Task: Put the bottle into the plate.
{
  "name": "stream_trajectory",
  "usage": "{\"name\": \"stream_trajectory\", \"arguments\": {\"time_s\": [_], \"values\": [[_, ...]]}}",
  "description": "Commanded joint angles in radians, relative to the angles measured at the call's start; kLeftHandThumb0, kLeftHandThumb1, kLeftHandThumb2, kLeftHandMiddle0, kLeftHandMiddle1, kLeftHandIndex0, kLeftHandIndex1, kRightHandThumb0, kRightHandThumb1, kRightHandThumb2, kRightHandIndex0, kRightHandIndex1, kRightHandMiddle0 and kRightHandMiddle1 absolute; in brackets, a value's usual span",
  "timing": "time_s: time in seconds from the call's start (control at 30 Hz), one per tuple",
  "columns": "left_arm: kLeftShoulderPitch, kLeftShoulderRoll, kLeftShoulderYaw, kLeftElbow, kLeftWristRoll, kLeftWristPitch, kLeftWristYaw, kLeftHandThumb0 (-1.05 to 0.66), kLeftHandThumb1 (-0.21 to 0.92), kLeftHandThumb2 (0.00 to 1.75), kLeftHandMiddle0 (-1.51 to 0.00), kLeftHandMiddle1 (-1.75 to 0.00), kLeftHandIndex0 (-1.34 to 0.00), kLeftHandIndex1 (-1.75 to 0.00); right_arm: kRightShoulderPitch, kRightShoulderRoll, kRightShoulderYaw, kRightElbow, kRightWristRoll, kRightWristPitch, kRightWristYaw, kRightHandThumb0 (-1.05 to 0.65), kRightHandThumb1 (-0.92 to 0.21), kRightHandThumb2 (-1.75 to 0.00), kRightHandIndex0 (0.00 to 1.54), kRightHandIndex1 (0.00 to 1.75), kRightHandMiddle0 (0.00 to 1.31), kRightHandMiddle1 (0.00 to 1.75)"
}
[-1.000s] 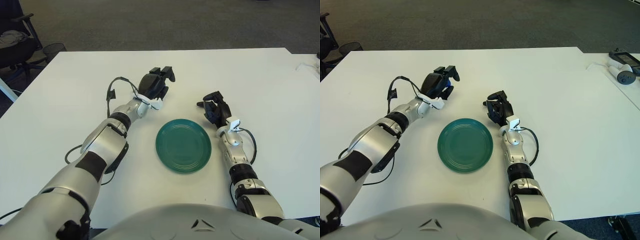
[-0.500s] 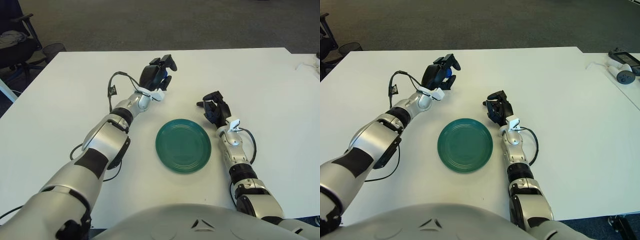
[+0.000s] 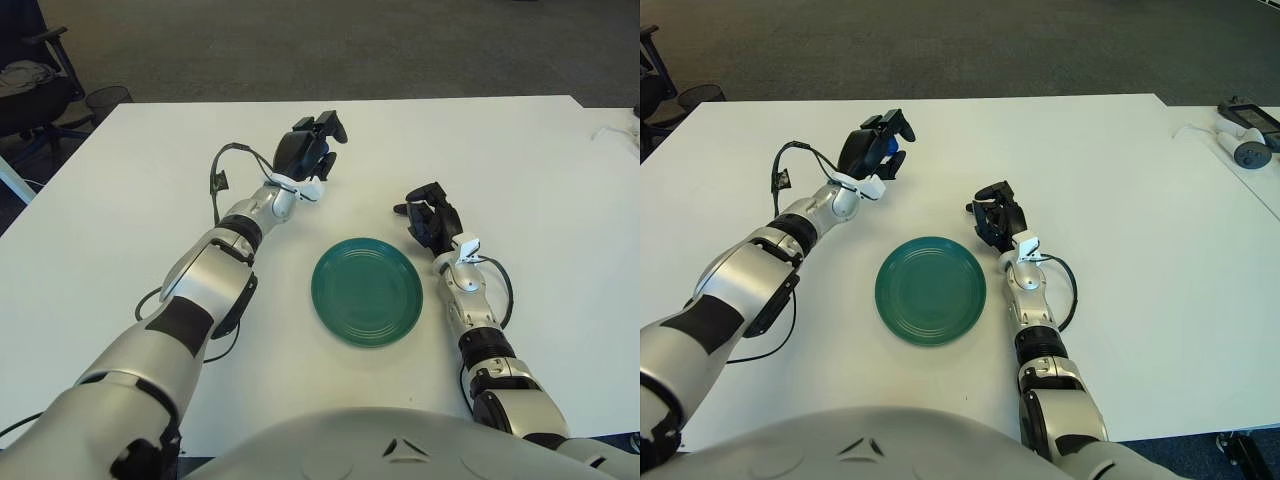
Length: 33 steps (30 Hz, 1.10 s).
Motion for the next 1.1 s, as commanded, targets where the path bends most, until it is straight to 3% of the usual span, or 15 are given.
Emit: {"name": "stream_trajectory", "arguments": {"time_s": [0.0, 0.5, 0.8, 0.93, 1.07], "values": [[0.011, 0.015, -0.005, 0.007, 0.006, 0.018, -0.012, -0.01, 0.61, 0.91, -0.47, -1.56, -0.24, -1.75, 0.053, 0.000, -0.002, 0.045, 0.007, 0.059, 0.006, -0.35, -0.92, -0.51, 0.40, 1.11, 0.20, 1.75], [0.010, 0.028, -0.003, 0.006, 0.007, 0.028, -0.012, -0.01, 0.62, 0.89, -0.48, -1.54, -0.23, -1.75, 0.047, -0.001, -0.007, 0.059, 0.007, 0.056, 0.012, -0.35, -0.92, -0.52, 0.40, 1.07, 0.19, 1.75], [-0.005, 0.032, 0.039, -0.001, -0.028, -0.010, -0.013, -0.01, 0.59, 0.92, -0.50, -1.54, -0.24, -1.75, 0.048, -0.001, -0.006, 0.058, 0.004, 0.057, 0.008, -0.35, -0.92, -0.51, 0.40, 1.06, 0.19, 1.75], [-0.015, 0.028, 0.086, -0.009, -0.079, -0.056, -0.037, -0.01, 0.49, 1.10, -0.51, -1.68, -0.28, -1.75, 0.046, 0.000, -0.005, 0.058, 0.001, 0.058, 0.005, -0.35, -0.92, -0.51, 0.40, 1.06, 0.20, 1.75], [-0.012, 0.015, 0.135, -0.016, -0.132, -0.091, -0.067, -0.01, 0.37, 1.23, -0.58, -1.73, -0.40, -1.66, 0.047, 0.000, -0.004, 0.055, 0.001, 0.063, 0.004, -0.35, -0.92, -0.51, 0.40, 1.06, 0.20, 1.75]]}}
